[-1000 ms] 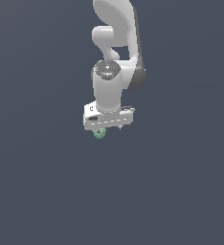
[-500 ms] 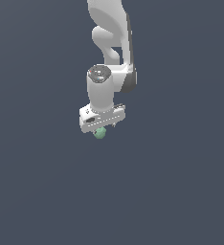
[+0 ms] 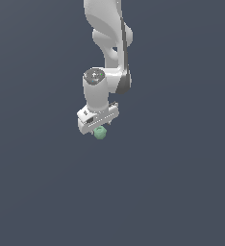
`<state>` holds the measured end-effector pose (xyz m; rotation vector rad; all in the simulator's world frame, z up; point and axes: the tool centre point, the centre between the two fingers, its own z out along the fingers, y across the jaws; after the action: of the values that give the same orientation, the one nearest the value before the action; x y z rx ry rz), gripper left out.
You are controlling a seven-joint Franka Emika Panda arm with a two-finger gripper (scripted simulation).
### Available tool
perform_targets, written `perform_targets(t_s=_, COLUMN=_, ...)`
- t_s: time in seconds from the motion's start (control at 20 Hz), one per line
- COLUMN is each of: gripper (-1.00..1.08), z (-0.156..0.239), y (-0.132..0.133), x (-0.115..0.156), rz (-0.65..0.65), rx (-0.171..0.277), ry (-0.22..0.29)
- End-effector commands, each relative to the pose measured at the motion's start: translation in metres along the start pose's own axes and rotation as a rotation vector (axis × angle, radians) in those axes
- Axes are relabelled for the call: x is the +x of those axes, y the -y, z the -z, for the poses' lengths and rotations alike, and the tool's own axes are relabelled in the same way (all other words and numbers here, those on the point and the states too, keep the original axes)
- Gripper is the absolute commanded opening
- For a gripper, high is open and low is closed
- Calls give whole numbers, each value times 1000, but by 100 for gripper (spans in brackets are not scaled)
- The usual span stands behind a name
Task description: Pick up the object and move it to a goal position.
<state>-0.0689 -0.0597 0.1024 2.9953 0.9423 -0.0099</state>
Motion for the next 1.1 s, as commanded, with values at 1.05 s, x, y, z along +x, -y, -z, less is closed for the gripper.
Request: perform_targets(t_s=1.05, gripper=100, z=-32, y=1, x=-20, rz=121, rx=-1, ry=-6)
